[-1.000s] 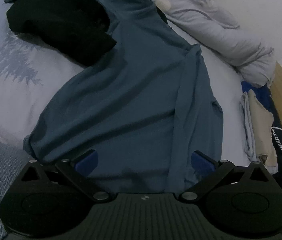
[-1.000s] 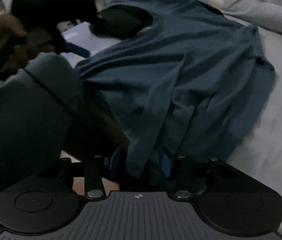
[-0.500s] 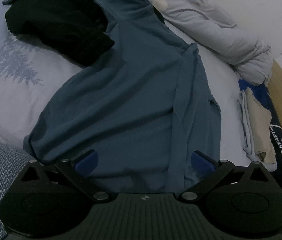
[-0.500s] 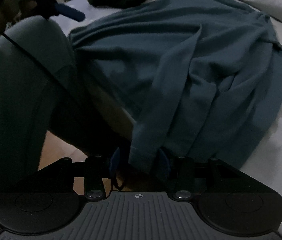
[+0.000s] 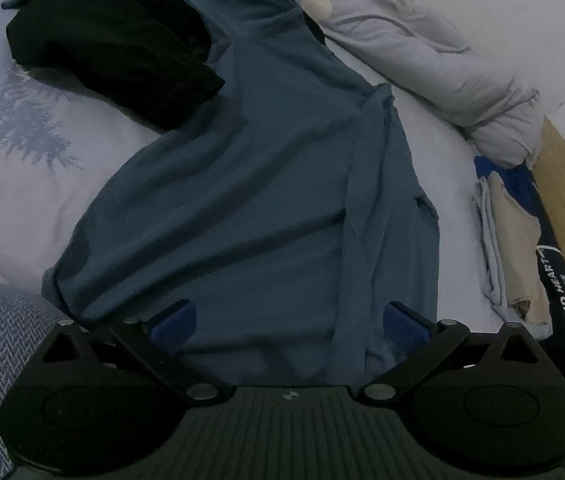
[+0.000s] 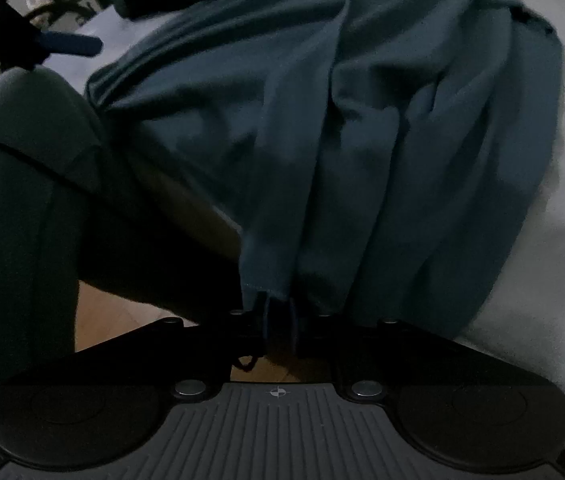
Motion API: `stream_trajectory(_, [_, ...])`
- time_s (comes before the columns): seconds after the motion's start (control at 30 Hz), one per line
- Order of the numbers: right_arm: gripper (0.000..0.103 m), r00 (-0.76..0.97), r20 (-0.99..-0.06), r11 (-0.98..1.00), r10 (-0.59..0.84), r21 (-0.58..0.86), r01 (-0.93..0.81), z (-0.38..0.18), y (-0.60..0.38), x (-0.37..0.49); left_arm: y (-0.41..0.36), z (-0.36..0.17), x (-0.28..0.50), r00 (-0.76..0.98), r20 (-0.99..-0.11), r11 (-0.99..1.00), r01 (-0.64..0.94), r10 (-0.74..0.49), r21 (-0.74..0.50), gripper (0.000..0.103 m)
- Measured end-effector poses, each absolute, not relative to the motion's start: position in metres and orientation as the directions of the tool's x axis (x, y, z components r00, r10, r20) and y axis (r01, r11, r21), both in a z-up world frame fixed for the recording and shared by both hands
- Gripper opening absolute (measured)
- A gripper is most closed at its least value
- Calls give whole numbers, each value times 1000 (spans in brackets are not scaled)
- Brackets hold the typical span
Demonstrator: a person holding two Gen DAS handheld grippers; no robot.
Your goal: Fold clothes
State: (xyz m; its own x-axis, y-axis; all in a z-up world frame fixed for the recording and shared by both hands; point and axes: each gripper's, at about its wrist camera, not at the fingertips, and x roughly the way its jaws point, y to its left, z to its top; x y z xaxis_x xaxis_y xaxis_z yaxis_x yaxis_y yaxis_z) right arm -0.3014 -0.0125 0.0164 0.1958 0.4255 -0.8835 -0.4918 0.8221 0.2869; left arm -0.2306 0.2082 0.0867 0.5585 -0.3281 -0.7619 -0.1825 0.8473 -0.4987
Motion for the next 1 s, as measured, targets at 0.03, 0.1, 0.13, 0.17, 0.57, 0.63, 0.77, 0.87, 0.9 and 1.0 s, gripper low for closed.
stream_trajectory(0.03, [14,184,-886,823,426,295,-485,14,-13,-300,208,87,-231,559,-761,847,-183,-329,-500,103])
stream_trajectory(0.1, [14,168,-884,823,436,317,-471,10,-14,-299,208,86,-230,558,-762,847,-183,-328,-499,103])
stream_trajectory(0.13, [14,164,-882,823,443,327,-465,9,-13,-298,207,86,-230,558,-763,848,-182,-328,-498,103])
stream_trajectory(0.17, [15,161,-880,822,448,334,-461,8,-13,-298,207,86,-230,557,-763,848,-182,-328,-497,103])
stream_trajectory(0.57, [44,119,-840,783,530,430,-450,4,-13,-292,206,87,-230,551,-767,851,-178,-329,-494,103])
stream_trajectory(0.63, [44,119,-841,786,527,430,-443,0,-11,-289,206,87,-230,549,-768,852,-177,-330,-493,103])
stream_trajectory(0.77, [36,120,-839,788,531,437,-434,-6,-7,-285,198,87,-232,552,-767,849,-186,-325,-494,103])
stream_trajectory(0.87, [8,143,-831,787,538,434,-439,-2,-11,-288,198,87,-232,557,-764,845,-191,-325,-499,103])
stream_trajectory(0.9, [8,150,-829,784,539,429,-449,3,-12,-290,198,87,-231,558,-764,845,-191,-325,-499,103])
stream_trajectory(1.0, [7,181,-831,776,526,383,-501,25,-13,-299,199,90,-226,568,-758,846,-187,-321,-499,103])
